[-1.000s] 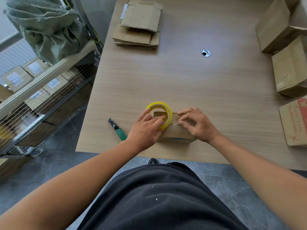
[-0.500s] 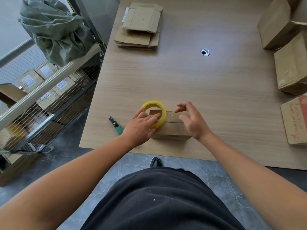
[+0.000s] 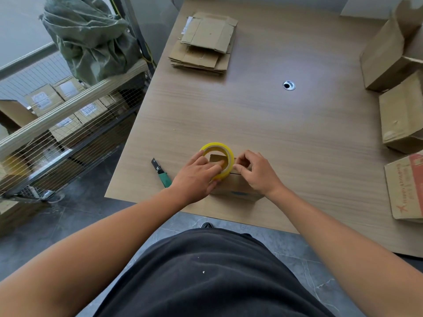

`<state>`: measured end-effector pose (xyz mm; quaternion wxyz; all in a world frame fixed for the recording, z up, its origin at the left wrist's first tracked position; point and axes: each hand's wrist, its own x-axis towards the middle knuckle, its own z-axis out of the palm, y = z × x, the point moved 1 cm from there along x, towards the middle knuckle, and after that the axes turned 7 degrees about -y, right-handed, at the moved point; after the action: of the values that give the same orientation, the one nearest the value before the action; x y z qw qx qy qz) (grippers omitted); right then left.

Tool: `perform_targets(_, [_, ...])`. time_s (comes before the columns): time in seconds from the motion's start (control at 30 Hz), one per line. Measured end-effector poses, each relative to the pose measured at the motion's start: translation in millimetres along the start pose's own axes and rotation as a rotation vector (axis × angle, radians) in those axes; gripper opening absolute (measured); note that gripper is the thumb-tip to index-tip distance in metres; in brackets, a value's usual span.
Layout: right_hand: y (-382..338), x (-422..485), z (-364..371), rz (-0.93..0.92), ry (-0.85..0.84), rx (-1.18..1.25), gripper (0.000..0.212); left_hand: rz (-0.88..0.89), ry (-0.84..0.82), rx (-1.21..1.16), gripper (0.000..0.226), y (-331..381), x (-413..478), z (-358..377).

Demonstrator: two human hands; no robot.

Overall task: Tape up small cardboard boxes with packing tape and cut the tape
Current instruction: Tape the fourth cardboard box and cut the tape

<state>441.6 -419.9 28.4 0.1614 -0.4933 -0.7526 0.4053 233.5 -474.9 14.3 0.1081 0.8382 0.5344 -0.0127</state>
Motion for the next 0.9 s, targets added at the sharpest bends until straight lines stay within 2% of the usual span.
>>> perform_targets(0.13, [2,-1,-2,0.214,-0.016,0.223,0.013,0.015,-0.003,-0.006,0.041,0,-1,1])
perform_targets(0.23, [4,2,2,0.370,0.121,0.289,0.015,0.020,0.009,0.006,0.029,2,-3,3])
perform_targets(0.3, [3,4,6,0.441,0.193,0.238,0.015,0.011,0.037,0.011,0.023,2,-3,5])
perform_targets(0.4, [-2,5,15,0.506,0.215,0.048,0.007,-0.004,0.034,0.015,0.023,3,-4,8])
perform_targets(0.43, [-3,4,17,0.492,0.210,0.003,0.001,-0.003,0.033,0.027,0.022,4,-3,9])
perform_targets(0.5, [-4,-1,14,0.410,0.163,0.015,0.021,-0.006,0.037,0.036,0.021,5,-3,9])
perform_targets(0.53, [-2,-4,11,0.358,0.111,0.040,0.024,-0.010,0.040,0.031,0.022,6,-3,10])
perform_targets(0.63, [2,-15,2,0.247,-0.047,0.052,0.022,0.006,0.055,0.035,0.025,7,-4,10])
perform_targets(0.7, [2,-18,-3,0.221,-0.083,0.064,0.011,0.017,0.058,0.033,0.023,7,-4,9])
perform_targets(0.9, [6,-27,-5,0.155,-0.141,0.129,0.026,0.004,0.087,0.008,0.029,8,-6,8])
